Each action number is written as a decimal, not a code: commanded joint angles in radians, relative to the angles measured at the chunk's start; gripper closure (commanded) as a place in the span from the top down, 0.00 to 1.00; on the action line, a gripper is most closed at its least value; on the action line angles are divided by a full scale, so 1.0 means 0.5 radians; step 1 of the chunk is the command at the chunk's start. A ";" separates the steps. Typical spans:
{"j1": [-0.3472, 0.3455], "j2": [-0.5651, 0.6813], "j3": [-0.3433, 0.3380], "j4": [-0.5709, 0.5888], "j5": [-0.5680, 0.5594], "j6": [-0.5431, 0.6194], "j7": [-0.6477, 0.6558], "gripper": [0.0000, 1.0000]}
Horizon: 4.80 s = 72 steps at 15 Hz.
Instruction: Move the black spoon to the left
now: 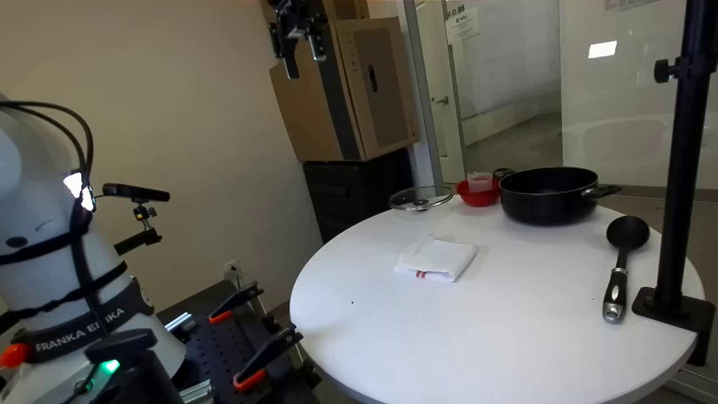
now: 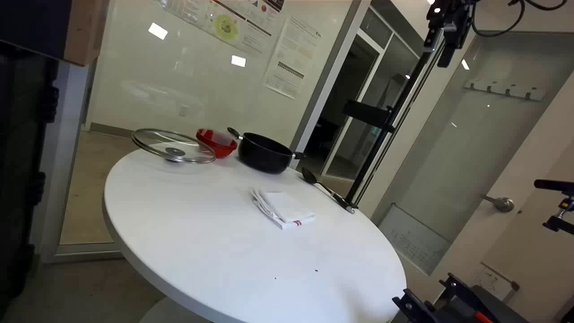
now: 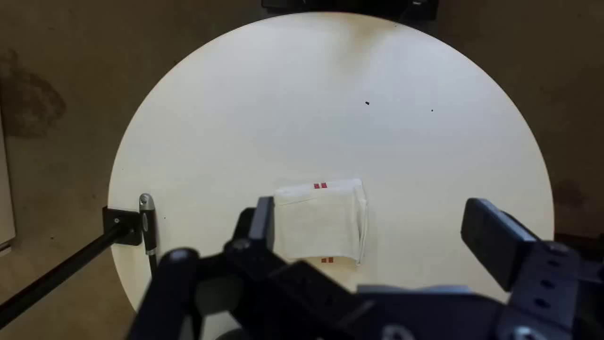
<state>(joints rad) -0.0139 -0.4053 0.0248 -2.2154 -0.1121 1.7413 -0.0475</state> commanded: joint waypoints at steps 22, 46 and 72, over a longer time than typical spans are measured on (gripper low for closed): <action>-0.259 0.509 -0.519 0.543 0.041 0.050 -0.684 1.00; -0.689 1.832 -0.434 1.571 0.043 0.449 -0.878 1.00; -0.698 2.233 -0.350 1.279 -0.167 1.217 -0.932 1.00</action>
<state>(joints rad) -0.3437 0.6874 -0.1641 -1.5903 -0.1906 2.3360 -0.4987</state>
